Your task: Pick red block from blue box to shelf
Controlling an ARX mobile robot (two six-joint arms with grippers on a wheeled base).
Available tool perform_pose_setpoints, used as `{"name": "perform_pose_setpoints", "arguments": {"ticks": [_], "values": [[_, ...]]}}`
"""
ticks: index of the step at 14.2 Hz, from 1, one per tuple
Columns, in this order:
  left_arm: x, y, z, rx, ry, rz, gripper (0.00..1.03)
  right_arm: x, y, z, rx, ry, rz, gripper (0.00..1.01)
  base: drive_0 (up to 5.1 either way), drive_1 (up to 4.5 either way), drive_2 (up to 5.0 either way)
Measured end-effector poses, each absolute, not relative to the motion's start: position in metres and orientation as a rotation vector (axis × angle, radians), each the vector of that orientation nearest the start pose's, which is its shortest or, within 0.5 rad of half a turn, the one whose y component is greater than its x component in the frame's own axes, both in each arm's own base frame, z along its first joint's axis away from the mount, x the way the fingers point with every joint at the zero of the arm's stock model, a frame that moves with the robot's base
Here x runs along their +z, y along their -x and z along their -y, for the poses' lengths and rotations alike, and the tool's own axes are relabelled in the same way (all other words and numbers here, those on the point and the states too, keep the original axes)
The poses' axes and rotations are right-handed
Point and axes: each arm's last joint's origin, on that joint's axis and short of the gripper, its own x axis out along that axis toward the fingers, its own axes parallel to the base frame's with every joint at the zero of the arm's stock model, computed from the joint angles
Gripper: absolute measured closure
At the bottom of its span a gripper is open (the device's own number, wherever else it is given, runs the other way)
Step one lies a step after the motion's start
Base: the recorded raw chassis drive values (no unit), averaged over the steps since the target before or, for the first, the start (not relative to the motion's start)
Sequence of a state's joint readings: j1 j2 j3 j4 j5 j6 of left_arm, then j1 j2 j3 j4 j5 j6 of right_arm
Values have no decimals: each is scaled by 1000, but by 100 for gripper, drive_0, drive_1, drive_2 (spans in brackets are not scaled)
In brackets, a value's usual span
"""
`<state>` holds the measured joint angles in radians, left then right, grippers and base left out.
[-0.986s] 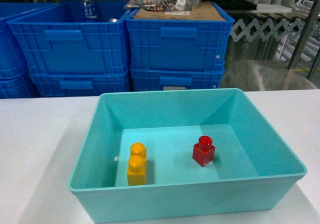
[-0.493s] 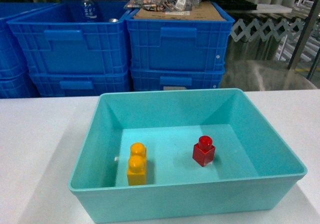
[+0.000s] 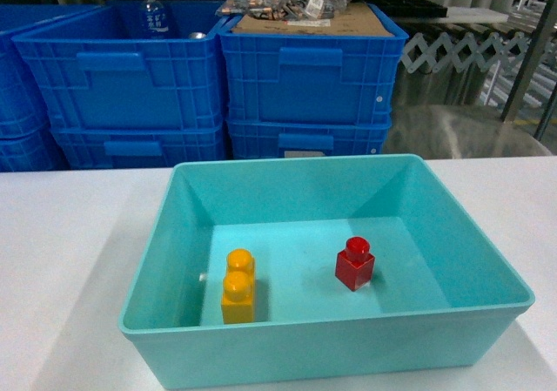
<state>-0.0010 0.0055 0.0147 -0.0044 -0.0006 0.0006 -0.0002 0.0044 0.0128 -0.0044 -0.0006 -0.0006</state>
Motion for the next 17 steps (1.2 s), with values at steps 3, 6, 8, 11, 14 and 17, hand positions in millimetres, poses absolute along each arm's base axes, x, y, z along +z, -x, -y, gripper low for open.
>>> {"name": "perform_pose_setpoints", "arguments": {"ticks": [3,6,8,11,14,17], "values": [[168,-97,0,0,-1,4,5,167,-97,0,0,1,4,3,0,0,0],[168,-97,0,0,-1,5,5,167,-97,0,0,1,4,3,0,0,0],[168,-97,0,-1,-1,5,5,167,-97,0,0,1,4,3,0,0,0],[168,-97,0,-1,-1,5,5,169,-109,-8,49,42,-188,3,0,0,0],[168,-97,0,-1,-1,4,5,200,-149,-16,90,39,-245,3,0,0,0],[168,-97,0,-1,-1,4,5,206,-212,-46,206,38,-490,3,0,0,0]]}}
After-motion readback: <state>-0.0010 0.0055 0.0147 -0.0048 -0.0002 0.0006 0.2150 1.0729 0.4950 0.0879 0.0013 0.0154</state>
